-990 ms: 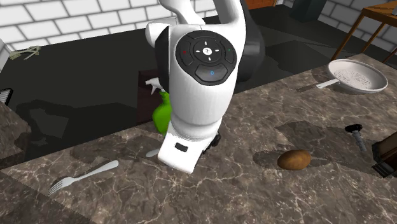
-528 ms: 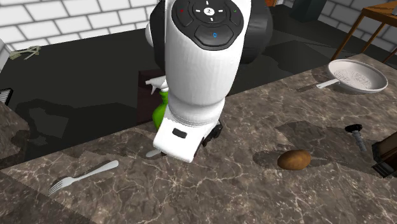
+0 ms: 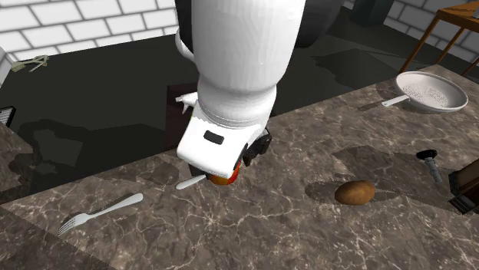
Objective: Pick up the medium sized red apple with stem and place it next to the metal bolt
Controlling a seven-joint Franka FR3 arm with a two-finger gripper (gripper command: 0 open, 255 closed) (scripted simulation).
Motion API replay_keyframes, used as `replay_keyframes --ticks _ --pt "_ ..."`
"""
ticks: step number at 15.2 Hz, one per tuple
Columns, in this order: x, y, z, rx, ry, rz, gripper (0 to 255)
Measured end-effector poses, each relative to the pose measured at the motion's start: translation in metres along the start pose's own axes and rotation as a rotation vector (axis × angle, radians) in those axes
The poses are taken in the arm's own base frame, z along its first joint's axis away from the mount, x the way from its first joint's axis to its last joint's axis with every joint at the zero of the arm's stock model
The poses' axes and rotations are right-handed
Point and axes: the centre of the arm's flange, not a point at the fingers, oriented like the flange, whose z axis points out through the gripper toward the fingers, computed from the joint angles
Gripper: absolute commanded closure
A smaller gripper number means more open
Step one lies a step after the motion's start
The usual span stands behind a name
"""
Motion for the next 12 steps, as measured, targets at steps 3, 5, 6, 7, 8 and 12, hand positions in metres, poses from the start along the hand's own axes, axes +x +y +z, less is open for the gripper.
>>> replay_keyframes --ticks 3,5,6,7,8,12 --pt "-0.003 0.001 -0.015 0.0 0.0 0.0 255" --pt "-0.004 0.002 -0.026 0.0 0.0 0.0 255" --pt "-0.005 0.002 -0.031 0.0 0.0 0.0 255" --pt "-0.006 0.002 -0.036 0.0 0.0 0.0 255" --pt "-0.006 0.002 -0.041 0.0 0.0 0.0 255" --pt "-0.009 0.002 -0.059 0.0 0.0 0.0 255"
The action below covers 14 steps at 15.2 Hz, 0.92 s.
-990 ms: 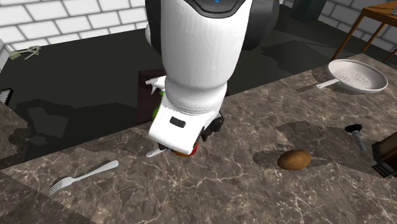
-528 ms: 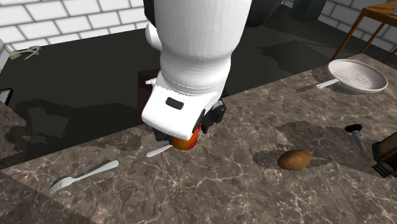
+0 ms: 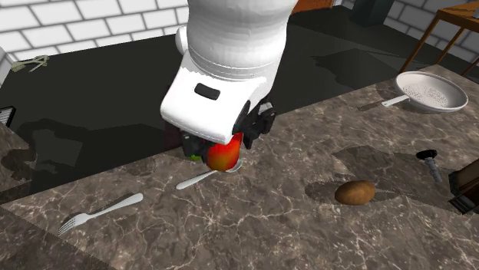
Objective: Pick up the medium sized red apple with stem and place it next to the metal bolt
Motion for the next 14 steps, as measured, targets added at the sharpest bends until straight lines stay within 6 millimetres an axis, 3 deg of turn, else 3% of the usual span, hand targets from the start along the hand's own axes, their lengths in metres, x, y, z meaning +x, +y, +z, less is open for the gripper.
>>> replay_keyframes --ticks 3,14 --pt "0.007 -0.023 -0.001 0.0 0.0 0.0 255" --pt "0.053 -0.161 0.004 0.0 -0.001 -0.001 255"
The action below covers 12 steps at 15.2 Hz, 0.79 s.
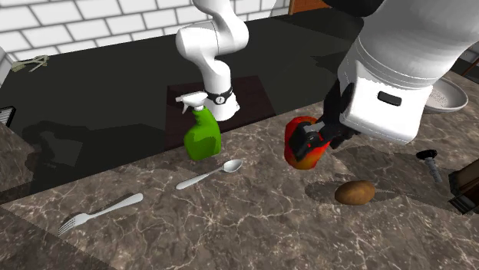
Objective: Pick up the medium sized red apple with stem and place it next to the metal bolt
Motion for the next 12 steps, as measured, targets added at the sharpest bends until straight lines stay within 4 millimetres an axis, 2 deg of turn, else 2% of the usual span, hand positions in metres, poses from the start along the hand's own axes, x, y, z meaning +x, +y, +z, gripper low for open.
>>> replay_keyframes --ticks 12 --pt "0.057 -0.15 0.009 0.0 0.0 0.0 255"
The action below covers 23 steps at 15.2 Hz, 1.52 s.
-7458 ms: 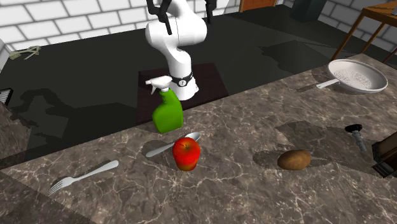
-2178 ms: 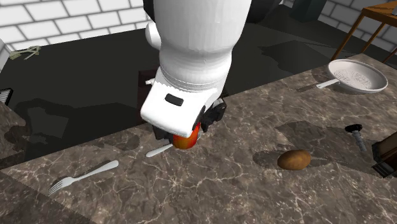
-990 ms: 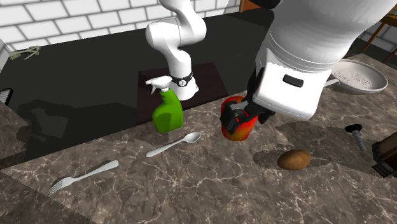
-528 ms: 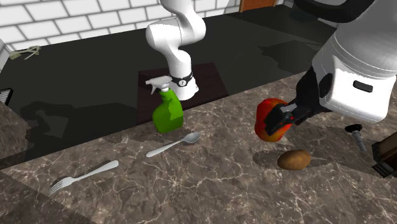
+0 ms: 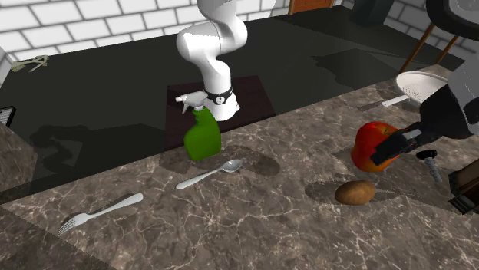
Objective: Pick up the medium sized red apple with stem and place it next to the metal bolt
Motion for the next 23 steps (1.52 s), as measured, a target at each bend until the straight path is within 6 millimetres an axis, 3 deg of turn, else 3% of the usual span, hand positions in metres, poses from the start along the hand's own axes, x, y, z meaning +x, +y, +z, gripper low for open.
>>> replay_keyframes --ticks 10,14,23 --pt "0.045 -0.123 0.001 0.0 0.001 -0.001 255" --pt "0.05 -0.135 0.021 0.0 -0.001 0.001 255" --pt "0.058 -0.137 0.068 0.0 0.0 0.001 255"
